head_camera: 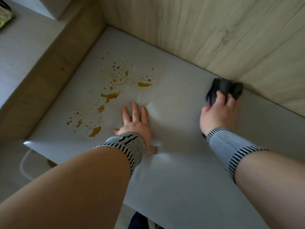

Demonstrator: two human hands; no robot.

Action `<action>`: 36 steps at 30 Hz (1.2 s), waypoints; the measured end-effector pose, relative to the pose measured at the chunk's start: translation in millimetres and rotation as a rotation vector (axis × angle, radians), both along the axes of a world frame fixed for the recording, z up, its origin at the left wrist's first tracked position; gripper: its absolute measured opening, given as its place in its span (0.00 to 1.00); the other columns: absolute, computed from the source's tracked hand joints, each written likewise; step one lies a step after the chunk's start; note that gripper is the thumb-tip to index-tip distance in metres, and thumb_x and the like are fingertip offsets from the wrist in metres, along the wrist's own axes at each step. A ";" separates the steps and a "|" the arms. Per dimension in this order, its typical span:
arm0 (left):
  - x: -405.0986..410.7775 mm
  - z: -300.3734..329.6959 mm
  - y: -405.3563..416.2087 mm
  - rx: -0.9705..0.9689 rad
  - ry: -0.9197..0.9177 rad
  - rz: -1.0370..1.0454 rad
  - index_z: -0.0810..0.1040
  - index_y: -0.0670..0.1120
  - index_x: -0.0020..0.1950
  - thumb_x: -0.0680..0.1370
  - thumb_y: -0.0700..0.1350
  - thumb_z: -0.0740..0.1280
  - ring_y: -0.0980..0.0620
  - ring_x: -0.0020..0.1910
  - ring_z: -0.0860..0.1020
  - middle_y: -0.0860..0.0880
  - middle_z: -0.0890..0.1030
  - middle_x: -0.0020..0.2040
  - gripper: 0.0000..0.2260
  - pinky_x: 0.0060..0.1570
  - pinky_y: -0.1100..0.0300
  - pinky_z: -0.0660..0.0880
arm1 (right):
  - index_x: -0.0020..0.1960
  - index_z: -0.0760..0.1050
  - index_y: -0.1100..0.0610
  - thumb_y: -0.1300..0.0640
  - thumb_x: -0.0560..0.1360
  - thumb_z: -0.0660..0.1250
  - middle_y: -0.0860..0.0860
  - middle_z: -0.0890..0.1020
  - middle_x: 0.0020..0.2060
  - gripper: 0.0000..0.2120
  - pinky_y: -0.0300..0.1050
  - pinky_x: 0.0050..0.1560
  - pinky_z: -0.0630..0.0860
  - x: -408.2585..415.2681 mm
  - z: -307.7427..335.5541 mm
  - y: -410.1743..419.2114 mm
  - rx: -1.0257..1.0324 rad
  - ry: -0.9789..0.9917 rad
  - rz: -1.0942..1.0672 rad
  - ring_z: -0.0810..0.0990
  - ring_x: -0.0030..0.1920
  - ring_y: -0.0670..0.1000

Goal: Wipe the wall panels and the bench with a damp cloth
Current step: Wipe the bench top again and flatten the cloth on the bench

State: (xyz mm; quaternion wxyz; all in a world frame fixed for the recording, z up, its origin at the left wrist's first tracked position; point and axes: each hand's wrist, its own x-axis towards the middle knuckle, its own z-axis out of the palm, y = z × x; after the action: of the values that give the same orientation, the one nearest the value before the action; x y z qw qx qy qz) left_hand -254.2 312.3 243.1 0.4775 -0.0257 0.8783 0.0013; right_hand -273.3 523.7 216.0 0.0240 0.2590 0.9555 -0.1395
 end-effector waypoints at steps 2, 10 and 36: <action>-0.7 0.8 1.1 0.001 -0.009 -0.011 0.26 0.47 0.76 0.65 0.61 0.78 0.36 0.75 0.29 0.45 0.23 0.75 0.65 0.68 0.27 0.59 | 0.75 0.62 0.57 0.56 0.77 0.61 0.60 0.59 0.75 0.27 0.51 0.77 0.46 -6.3 5.2 -34.4 0.015 -0.005 0.051 0.51 0.76 0.62; -1.7 15.7 -19.5 0.065 0.093 -0.128 0.34 0.50 0.80 0.69 0.67 0.72 0.37 0.78 0.42 0.47 0.36 0.80 0.57 0.72 0.41 0.65 | 0.68 0.74 0.55 0.60 0.75 0.62 0.59 0.71 0.70 0.22 0.66 0.71 0.61 0.3 1.9 -24.4 0.039 0.045 0.597 0.62 0.73 0.68; -49.5 4.4 -87.8 0.003 0.105 0.027 0.27 0.47 0.77 0.62 0.62 0.80 0.38 0.76 0.31 0.44 0.25 0.76 0.68 0.73 0.35 0.57 | 0.62 0.79 0.59 0.68 0.75 0.65 0.62 0.75 0.66 0.17 0.69 0.67 0.65 -25.4 -2.6 -81.4 -0.099 0.030 0.795 0.70 0.68 0.70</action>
State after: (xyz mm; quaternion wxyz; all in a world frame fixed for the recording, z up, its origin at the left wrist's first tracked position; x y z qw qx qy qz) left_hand -303.7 224.5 247.5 0.4308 -0.0367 0.9016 0.0104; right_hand -298.7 442.3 213.4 0.0746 -0.1347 0.9735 -0.1690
